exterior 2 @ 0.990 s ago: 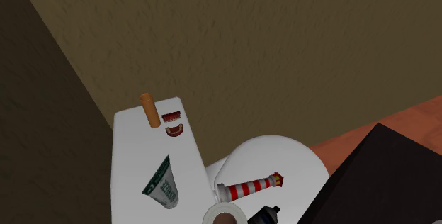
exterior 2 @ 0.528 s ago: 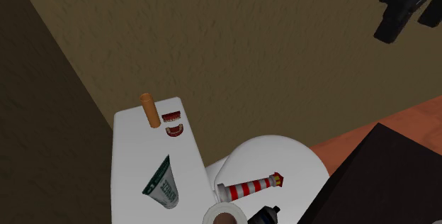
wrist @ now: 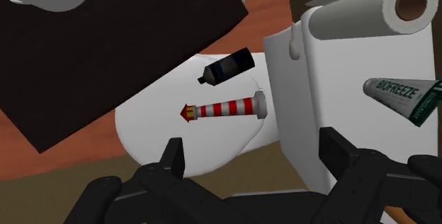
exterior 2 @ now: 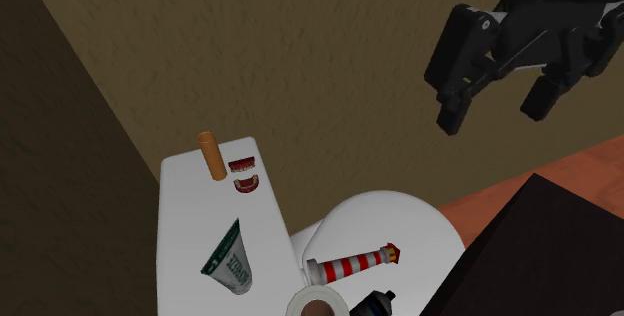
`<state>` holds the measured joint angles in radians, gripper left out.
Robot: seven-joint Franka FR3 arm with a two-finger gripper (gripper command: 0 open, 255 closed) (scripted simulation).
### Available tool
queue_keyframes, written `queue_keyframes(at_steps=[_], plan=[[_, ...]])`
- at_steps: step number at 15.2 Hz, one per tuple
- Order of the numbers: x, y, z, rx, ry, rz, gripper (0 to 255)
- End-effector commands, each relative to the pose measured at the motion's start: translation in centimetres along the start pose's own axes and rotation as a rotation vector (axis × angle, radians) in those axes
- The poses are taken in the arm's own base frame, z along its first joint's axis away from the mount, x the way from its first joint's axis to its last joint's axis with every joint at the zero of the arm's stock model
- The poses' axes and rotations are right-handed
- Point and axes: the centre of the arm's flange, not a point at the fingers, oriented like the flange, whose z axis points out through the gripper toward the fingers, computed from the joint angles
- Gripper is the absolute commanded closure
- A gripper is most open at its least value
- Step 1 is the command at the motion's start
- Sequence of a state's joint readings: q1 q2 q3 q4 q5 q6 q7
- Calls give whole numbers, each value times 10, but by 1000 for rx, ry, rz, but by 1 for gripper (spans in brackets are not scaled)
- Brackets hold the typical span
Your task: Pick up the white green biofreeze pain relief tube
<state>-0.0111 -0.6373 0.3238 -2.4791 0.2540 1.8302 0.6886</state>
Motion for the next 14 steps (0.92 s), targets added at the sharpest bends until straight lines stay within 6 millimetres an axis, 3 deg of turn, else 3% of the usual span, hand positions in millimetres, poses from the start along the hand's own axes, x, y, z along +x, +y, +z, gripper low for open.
queue_keyframes(at_steps=[1,14], plan=[[0,-20,18,13,-18,60,0],[14,-152,107,85,-135,417,0]])
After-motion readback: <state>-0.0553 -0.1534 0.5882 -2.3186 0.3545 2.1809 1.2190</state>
